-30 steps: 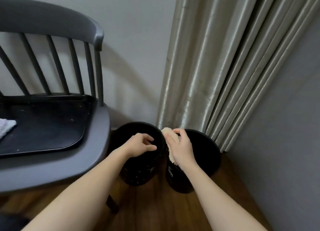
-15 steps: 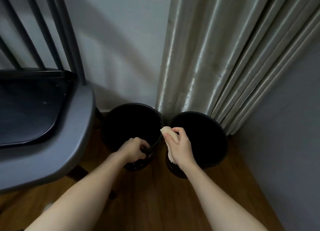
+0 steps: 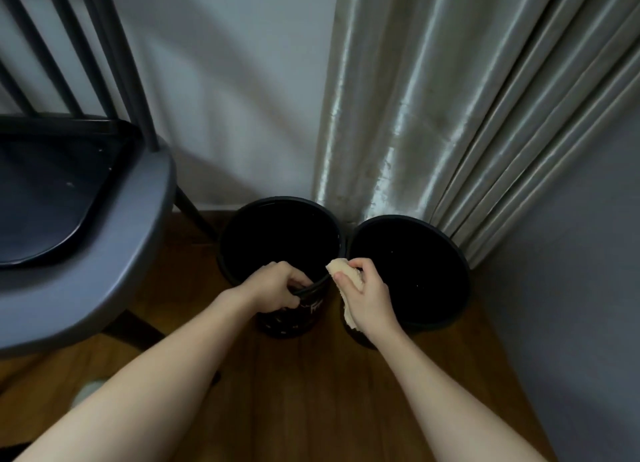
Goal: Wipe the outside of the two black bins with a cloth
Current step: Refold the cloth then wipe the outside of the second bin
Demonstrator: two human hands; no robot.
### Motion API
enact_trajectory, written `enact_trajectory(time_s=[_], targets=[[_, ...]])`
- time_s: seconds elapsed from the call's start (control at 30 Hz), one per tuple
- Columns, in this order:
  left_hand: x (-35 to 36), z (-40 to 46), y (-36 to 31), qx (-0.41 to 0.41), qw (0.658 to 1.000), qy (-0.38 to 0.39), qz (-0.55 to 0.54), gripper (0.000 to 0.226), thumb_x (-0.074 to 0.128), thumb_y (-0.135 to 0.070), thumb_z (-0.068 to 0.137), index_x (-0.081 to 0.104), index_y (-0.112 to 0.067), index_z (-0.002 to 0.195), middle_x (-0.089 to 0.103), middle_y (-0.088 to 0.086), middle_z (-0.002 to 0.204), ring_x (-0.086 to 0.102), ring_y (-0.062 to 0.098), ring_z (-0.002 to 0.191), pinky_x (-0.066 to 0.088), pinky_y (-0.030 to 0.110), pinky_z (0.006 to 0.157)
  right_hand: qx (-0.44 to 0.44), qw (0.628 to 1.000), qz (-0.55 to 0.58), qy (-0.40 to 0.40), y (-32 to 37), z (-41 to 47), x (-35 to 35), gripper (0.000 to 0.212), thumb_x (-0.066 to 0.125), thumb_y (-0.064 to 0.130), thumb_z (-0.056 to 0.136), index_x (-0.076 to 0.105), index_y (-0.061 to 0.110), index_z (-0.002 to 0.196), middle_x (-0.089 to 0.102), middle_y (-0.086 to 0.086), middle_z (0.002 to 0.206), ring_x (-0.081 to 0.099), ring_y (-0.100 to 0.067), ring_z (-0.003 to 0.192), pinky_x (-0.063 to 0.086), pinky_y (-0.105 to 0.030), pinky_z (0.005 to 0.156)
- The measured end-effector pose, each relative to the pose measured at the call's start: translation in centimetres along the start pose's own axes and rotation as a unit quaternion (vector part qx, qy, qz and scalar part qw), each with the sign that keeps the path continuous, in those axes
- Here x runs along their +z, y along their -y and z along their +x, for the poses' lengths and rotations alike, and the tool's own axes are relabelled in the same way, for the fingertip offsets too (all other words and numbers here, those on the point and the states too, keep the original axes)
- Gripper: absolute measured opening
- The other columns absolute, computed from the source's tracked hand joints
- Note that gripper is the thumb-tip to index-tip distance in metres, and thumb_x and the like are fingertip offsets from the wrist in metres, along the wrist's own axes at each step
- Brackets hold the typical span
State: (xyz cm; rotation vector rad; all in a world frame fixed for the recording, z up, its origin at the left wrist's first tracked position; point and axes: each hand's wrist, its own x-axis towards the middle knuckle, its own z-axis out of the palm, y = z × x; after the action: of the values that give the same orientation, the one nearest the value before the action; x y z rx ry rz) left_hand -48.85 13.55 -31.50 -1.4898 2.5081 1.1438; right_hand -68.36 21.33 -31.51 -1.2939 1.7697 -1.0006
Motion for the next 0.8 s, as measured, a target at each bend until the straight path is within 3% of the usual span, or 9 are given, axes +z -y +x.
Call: enact_trajectory(time_s=[0.2, 0.37, 0.53, 0.67, 0.8], targets=[[-0.3, 0.3, -1.7, 0.018, 0.999, -0.015, 0.024, 0.044, 0.066, -0.014, 0.086, 0.063, -0.041, 0.121, 0.062, -0.017, 0.125, 0.056, 0.004, 0.117, 0.052, 0.033, 0.095, -0.004, 0.999, -0.044, -0.015, -1.6, 0.8, -3.0, 0.025, 0.060, 0.042, 0.094, 0.052, 0.028, 0.114, 0.061, 0.002, 0.105, 0.059, -0.010, 0.090, 0.050, -0.028, 0.072], [-1.6, 0.9, -2.0, 0.037, 0.999, -0.036, 0.016, 0.043, 0.063, -0.015, 0.086, 0.065, -0.046, 0.115, 0.066, -0.024, 0.112, 0.060, -0.002, 0.106, 0.054, 0.034, 0.091, -0.003, 0.999, -0.038, -0.023, -2.1, 1.5, -4.2, 0.027, 0.060, 0.040, 0.094, 0.052, 0.027, 0.116, 0.060, 0.006, 0.105, 0.056, -0.002, 0.090, 0.043, -0.018, 0.068], [-3.6, 1.8, -1.8, 0.058, 0.996, -0.065, 0.004, 0.041, 0.063, -0.016, 0.087, 0.065, -0.048, 0.112, 0.068, -0.025, 0.106, 0.061, -0.002, 0.103, 0.053, 0.038, 0.092, -0.016, 0.999, -0.027, -0.025, -2.7, 1.7, -4.5, 0.025, 0.061, 0.039, 0.094, 0.054, 0.027, 0.115, 0.061, 0.008, 0.104, 0.058, -0.003, 0.092, 0.046, -0.022, 0.073], [-5.6, 3.3, -1.6, 0.071, 0.994, -0.079, -0.033, 0.042, 0.064, -0.011, 0.086, 0.067, -0.044, 0.112, 0.069, -0.021, 0.106, 0.062, 0.001, 0.102, 0.052, 0.039, 0.095, -0.029, 0.999, -0.030, -0.034, -2.6, 2.3, -4.2, 0.025, 0.061, 0.038, 0.094, 0.055, 0.027, 0.115, 0.063, 0.006, 0.103, 0.060, -0.006, 0.092, 0.050, -0.025, 0.076], [-7.1, 5.1, -2.3, 0.097, 0.993, -0.060, -0.044, 0.042, 0.062, -0.003, 0.087, 0.068, -0.033, 0.116, 0.069, -0.016, 0.109, 0.063, 0.002, 0.102, 0.050, 0.035, 0.097, -0.045, 0.998, -0.020, -0.042, -2.0, 2.9, -3.6, 0.024, 0.061, 0.036, 0.094, 0.056, 0.025, 0.114, 0.062, 0.008, 0.102, 0.059, -0.004, 0.092, 0.046, -0.017, 0.073]])
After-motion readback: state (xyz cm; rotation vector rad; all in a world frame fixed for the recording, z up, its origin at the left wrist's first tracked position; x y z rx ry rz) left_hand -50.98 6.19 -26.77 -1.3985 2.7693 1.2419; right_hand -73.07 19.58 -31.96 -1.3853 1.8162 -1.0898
